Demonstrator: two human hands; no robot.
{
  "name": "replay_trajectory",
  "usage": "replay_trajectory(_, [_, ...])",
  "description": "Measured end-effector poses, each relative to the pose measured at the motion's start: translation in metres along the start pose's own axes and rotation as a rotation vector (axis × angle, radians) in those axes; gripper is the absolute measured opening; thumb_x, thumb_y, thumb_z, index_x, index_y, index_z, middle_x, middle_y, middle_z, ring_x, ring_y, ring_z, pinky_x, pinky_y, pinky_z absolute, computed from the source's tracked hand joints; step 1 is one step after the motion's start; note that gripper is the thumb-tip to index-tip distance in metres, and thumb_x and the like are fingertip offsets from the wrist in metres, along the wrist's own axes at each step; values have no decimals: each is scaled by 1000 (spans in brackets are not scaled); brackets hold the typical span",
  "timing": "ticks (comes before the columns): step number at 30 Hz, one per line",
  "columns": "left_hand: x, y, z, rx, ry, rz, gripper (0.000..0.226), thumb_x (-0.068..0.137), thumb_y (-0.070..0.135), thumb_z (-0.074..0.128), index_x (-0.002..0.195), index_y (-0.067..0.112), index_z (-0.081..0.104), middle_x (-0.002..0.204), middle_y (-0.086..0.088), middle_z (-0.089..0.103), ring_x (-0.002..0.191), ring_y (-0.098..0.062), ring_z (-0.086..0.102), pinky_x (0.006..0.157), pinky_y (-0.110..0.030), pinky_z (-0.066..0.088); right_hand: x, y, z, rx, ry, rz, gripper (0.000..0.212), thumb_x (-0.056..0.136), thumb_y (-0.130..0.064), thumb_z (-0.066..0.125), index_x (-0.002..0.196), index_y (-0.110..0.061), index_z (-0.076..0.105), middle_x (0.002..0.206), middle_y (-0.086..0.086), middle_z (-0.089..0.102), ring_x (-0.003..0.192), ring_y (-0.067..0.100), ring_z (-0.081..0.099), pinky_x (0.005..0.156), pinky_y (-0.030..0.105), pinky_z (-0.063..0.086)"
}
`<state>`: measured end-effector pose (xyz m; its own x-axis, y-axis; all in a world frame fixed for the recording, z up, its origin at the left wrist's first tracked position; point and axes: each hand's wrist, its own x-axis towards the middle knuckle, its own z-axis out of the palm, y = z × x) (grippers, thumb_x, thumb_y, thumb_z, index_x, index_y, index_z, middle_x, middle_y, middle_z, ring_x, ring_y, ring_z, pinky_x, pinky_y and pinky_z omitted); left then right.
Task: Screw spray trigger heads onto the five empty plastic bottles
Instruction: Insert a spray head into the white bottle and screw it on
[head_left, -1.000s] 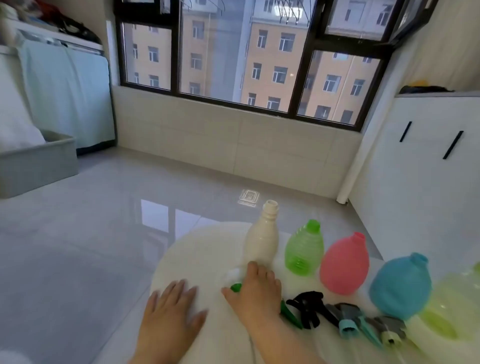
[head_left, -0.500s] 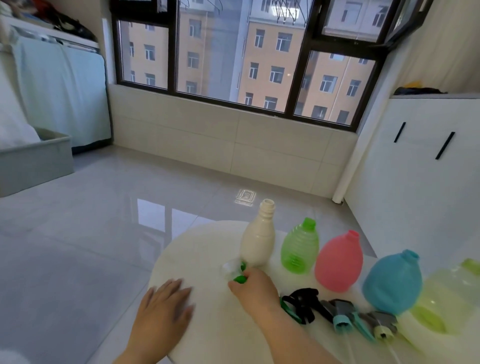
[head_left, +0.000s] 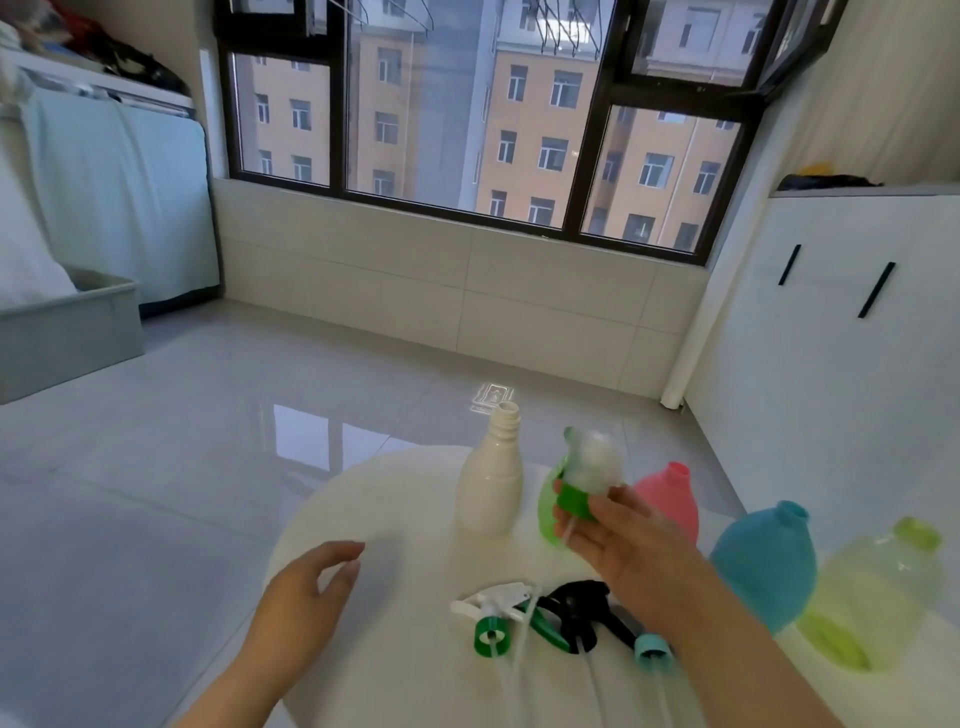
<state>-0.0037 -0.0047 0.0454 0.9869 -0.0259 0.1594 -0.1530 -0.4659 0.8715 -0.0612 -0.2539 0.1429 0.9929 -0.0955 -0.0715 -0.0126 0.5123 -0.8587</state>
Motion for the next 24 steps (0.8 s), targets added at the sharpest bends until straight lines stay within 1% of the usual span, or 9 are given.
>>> replay_trajectory(3, [17, 20, 20, -37, -48, 66, 23, 86, 15, 56, 109, 19, 58, 106, 3, 60, 98, -12, 54, 85, -22, 34, -6, -14, -22, 72, 30, -87, 26, 62, -4, 53, 85, -7, 66, 73, 9, 74, 62, 17, 69, 56, 26, 58])
replay_trajectory(6, [39, 37, 45, -2, -153, 101, 48, 84, 24, 59, 128, 21, 41, 121, 8, 48, 107, -8, 46, 90, -23, 34, -10, -17, -43, 87, 81, -143, 33, 61, -5, 51, 93, -5, 61, 71, 7, 74, 60, 15, 69, 53, 24, 57])
replay_trajectory(7, [47, 42, 53, -6, -186, 94, 54, 84, 26, 59, 132, 21, 35, 127, 7, 43, 110, -8, 44, 92, -23, 33, -11, -16, -50, 89, 94, -153, 34, 60, -5, 50, 92, -5, 62, 69, 6, 74, 59, 15, 69, 52, 24, 56])
replay_trajectory(9, [63, 52, 67, -50, -204, 60, 60, 84, 29, 59, 135, 20, 30, 140, 3, 38, 117, -12, 42, 92, -25, 32, -10, -12, -61, 97, 110, -160, 29, 60, -4, 49, 78, -6, 71, 69, 6, 74, 58, 16, 69, 50, 25, 56])
replay_trajectory(11, [77, 57, 77, -94, -201, 39, 66, 80, 30, 63, 136, 21, 27, 144, -1, 35, 121, -15, 40, 92, -27, 31, -8, -9, -69, 117, 122, -165, 28, 61, -5, 48, 70, -9, 74, 72, 5, 75, 62, 16, 70, 53, 27, 57])
replay_trajectory(14, [88, 59, 92, -127, -243, 55, 85, 72, 24, 73, 138, 23, 20, 142, -2, 33, 117, -13, 36, 91, -28, 31, -3, -8, -79, 147, 120, -194, 29, 63, -7, 48, 69, -14, 75, 73, 3, 75, 67, 14, 71, 59, 26, 58])
replay_trajectory(18, [93, 57, 114, -144, -281, 76, 104, 65, 10, 79, 141, 22, 8, 123, 6, 32, 109, -8, 35, 87, -21, 29, 5, -9, -83, 199, 129, -237, 28, 64, -10, 49, 73, -16, 75, 75, 1, 75, 69, 12, 71, 62, 25, 58])
replay_trajectory(20, [97, 53, 125, -163, -247, 71, 105, 62, 7, 80, 139, 19, 11, 120, 7, 33, 108, -11, 37, 86, -19, 30, 7, -6, -84, 227, 130, -232, 28, 64, -10, 49, 75, -15, 75, 77, 2, 76, 70, 13, 71, 63, 26, 58])
replay_trajectory(24, [105, 45, 134, -153, -211, 0, 98, 59, 12, 83, 134, 18, 19, 115, 1, 40, 104, -20, 44, 86, -32, 37, 7, -2, -87, 269, 133, -224, 28, 64, -7, 49, 72, -14, 75, 75, 3, 76, 71, 14, 71, 64, 28, 58])
